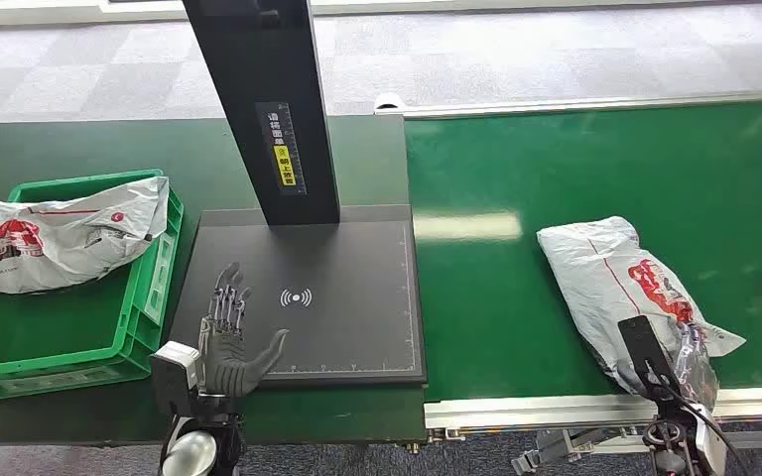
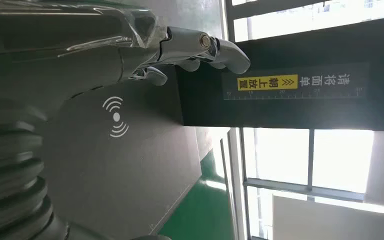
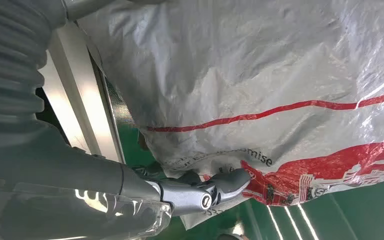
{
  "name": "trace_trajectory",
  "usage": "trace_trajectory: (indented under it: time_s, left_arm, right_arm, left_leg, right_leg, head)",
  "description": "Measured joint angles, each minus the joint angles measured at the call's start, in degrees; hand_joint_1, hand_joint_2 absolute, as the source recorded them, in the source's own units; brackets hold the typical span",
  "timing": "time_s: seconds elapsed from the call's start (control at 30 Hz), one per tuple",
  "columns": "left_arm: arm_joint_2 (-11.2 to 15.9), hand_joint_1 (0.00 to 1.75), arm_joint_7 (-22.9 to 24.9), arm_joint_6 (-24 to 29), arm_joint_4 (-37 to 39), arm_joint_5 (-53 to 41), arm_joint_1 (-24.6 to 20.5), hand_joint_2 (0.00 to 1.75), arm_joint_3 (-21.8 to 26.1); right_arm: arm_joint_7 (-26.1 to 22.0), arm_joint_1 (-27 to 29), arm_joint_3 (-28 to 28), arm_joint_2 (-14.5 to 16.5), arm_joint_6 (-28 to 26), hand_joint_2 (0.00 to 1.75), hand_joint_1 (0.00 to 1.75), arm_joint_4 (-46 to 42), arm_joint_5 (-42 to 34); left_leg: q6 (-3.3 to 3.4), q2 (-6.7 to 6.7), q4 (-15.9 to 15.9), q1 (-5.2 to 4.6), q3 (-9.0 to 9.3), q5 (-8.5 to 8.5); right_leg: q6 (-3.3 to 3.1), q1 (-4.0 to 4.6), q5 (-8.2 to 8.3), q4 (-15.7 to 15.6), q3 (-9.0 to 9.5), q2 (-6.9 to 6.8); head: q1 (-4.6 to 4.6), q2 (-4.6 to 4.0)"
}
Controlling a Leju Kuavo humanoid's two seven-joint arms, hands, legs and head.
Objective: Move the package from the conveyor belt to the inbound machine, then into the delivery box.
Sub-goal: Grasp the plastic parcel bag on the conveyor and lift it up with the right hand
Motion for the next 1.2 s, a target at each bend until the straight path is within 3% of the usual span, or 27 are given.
trace_trajectory:
  time_s: [0.03, 0.07, 0.1, 0.57, 0.7, 1.03, 1.2]
  left_arm:
    - [0.0, 0.00, 0.0, 0.0, 0.0, 0.0, 0.0, 1.75, 0.0]
    - [0.0, 0.00, 0.0, 0.0, 0.0, 0.0, 0.1, 1.75, 0.0]
    - [0.0, 0.00, 0.1, 0.0, 0.0, 0.0, 0.1, 1.75, 0.0]
    - [-0.1, 0.00, 0.3, 0.0, 0.0, 0.0, 0.0, 1.75, 0.0]
    - [-0.1, 0.00, 0.5, 0.0, -0.2, -0.4, 0.0, 1.75, 0.1]
    - [-0.1, 0.00, 0.8, 0.1, -0.8, -0.7, 0.0, 1.75, 0.9]
    - [-0.1, 0.00, 0.8, 0.6, -2.1, -0.9, 0.0, 1.75, 2.0]
  right_arm:
    - [0.0, -0.1, 0.0, -0.1, 0.1, 1.75, 1.19, 0.2, -0.1]
    - [-0.1, -0.2, -0.1, -0.1, 0.3, 1.75, 1.33, 0.5, -0.3]
    - [-0.2, -0.3, -0.2, -0.3, 0.7, 1.75, 1.75, 0.9, -0.6]
    - [-3.9, -2.9, -1.3, -1.3, 2.4, 1.75, 1.75, 3.9, -1.9]
    - [-7.0, -3.1, -1.3, -1.1, 1.2, 1.75, 1.75, 3.5, -2.9]
    - [-10.0, -1.7, 0.2, 1.6, 0.4, 1.75, 1.75, -5.6, -6.1]
    - [-10.3, 3.2, 5.5, 5.3, 1.3, 1.75, 1.75, -21.4, -9.4]
  left_leg:
    - [0.00, 0.00, 0.0, 0.00, 0.00, 0.00]
    - [0.00, 0.00, 0.0, 0.00, 0.00, 0.00]
    - [0.00, 0.00, 0.0, 0.00, 0.00, 0.00]
    - [0.00, -0.01, 0.0, -0.01, 0.00, 0.00]
    - [0.00, -0.02, 0.0, -0.01, -0.04, 0.00]
    - [0.00, -0.04, 0.0, -0.01, -0.09, 0.00]
    - [-0.01, -0.02, 0.0, 0.01, -0.15, 0.00]
  right_leg:
    - [0.00, -0.01, 0.00, 0.0, 0.00, 0.00]
    - [0.00, -0.01, 0.00, 0.0, 0.00, 0.00]
    - [0.00, -0.02, 0.00, 0.0, 0.00, 0.00]
    - [0.00, -0.01, 0.00, 0.0, 0.00, -0.01]
    - [0.00, -0.01, 0.00, 0.0, 0.00, -0.02]
    - [0.00, -0.02, 0.00, 0.0, -0.02, -0.04]
    - [-0.01, 0.02, 0.00, 0.0, -0.10, -0.02]
  head:
    - [0.00, 0.00]
    - [0.00, 0.00]
    - [-0.01, 0.00]
    - [-0.01, 0.00]
    - [-0.01, 0.00]
    - [-0.01, 0.00]
    - [-0.02, 0.00]
